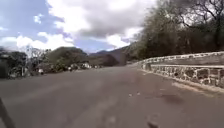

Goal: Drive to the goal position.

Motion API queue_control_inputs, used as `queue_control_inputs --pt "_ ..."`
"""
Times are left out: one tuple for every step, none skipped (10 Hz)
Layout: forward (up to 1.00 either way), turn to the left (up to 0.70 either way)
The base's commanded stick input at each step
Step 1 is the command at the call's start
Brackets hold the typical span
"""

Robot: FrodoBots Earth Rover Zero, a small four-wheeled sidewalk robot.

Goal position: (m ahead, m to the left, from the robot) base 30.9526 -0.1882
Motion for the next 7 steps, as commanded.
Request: queue_control_inputs --pt "1.0 0.0" --pt "1.0 0.0" --pt "1.0 0.0" --pt "1.0 0.0" --pt "1.0 0.0" --pt "1.0 0.0" --pt "1.0 0.0"
